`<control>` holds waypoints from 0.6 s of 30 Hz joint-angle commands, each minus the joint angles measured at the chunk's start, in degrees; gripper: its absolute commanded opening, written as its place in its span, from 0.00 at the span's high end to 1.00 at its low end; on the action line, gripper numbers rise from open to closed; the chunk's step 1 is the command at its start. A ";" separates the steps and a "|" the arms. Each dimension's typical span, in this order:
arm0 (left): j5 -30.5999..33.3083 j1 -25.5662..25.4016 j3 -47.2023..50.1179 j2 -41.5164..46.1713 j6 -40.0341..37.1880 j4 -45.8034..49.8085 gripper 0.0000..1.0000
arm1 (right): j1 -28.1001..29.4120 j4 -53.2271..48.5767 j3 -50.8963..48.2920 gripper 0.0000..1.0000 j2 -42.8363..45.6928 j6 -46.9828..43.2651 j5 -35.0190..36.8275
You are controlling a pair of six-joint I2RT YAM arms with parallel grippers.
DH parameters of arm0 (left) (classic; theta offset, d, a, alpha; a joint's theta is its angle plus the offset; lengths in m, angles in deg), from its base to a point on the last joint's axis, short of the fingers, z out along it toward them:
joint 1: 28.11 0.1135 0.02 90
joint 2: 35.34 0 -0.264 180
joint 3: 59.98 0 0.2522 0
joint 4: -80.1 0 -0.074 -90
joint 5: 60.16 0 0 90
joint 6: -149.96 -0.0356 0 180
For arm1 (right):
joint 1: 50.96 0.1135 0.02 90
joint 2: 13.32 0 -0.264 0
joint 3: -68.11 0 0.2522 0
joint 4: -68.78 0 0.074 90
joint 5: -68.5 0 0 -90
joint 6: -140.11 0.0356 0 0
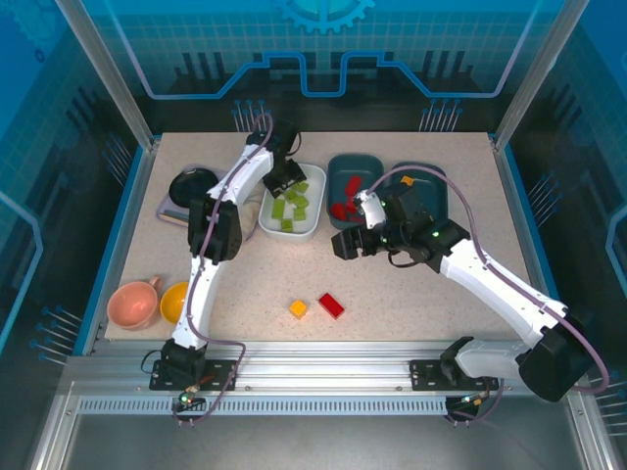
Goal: Sort the legos into containers by color
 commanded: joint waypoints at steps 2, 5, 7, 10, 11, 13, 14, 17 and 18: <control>-0.39 -0.01 3.13 12.65 0.66 1.08 0.38 | 7.03 -6.71 3.03 0.19 -3.78 -9.06 4.37; 0.49 0.07 12.22 22.61 1.70 1.25 0.34 | 13.24 -9.05 4.50 0.18 -7.12 -12.37 6.79; 1.35 0.30 21.07 30.72 2.27 0.55 0.32 | 17.00 -10.70 5.81 0.18 -9.85 -13.35 8.16; 1.35 0.78 37.27 44.43 3.60 -0.92 0.31 | 22.14 -12.10 7.56 0.18 -14.37 -13.59 9.10; 1.25 0.78 42.79 49.30 4.26 -1.13 0.31 | 23.70 -12.59 8.37 0.17 -16.05 -13.34 9.48; 0.24 0.73 53.01 58.35 5.78 -1.29 0.31 | 26.11 -13.58 10.15 0.17 -19.48 -12.58 9.92; -0.56 0.78 58.28 62.96 6.84 -1.03 0.30 | 27.22 -14.01 11.15 0.17 -21.67 -12.00 10.12; -3.98 0.78 71.11 77.50 10.10 -0.25 0.30 | 29.08 -14.69 13.75 0.17 -26.86 -9.21 10.94; -5.48 0.70 75.02 82.38 11.10 -0.14 0.30 | 29.31 -14.61 14.51 0.17 -28.55 -8.10 10.79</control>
